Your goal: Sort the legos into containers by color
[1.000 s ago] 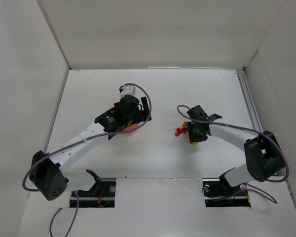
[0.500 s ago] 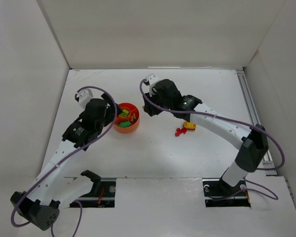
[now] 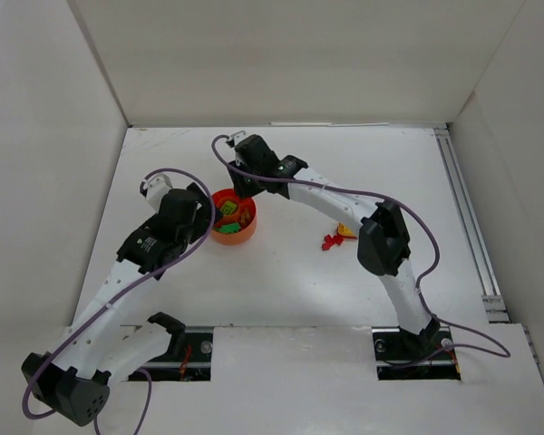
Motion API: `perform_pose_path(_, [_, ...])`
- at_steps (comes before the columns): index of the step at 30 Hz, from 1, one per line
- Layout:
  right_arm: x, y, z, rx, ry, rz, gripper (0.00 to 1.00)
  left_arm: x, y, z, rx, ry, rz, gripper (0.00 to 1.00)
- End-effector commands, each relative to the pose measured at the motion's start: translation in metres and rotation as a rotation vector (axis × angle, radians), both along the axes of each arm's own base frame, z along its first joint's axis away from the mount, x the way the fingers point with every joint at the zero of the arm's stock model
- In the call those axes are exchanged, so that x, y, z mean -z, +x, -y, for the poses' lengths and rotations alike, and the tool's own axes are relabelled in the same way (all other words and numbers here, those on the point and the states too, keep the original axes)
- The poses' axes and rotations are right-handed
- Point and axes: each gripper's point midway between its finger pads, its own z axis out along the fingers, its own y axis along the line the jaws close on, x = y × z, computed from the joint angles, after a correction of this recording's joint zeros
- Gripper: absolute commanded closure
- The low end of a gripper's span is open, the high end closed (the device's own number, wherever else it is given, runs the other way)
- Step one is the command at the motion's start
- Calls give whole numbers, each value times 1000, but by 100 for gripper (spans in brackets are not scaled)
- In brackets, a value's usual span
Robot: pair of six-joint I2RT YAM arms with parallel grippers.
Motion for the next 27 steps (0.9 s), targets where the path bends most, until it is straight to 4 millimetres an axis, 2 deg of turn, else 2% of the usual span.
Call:
perform_pose_path(1, [-26,-3,-7,63,47,4,69,-5,1,2,16,-14,22,0])
perform_pose_path(4, [-25,-7,-9,49,56,-20,69,-6,2,3,16,-18,30,0])
perform_pose_path(8, [-21,-13,-12,39,49,-26,63,-6,4,4,16,-18,30,0])
perform_pose_path(9, [-14,-14,-11,45,40,-42,63,-6,4,3,22,-11,30,0])
perform_pose_path(15, [-9,-18,-15,24,44,-63,46,-2,6,8,37,-18,16,0])
perform_pose_path(19, [-13,-17,-16,23,51,-57,39,2,5,9,44,-20,5,0])
perform_pose_path(23, [-9,-18,-15,24,44,-63,39,0,6,10,44,-24,14,0])
perform_pose_path(27, [-38,-16,-7,49,72,-11,40,-1,10,15,85,-16,27,0])
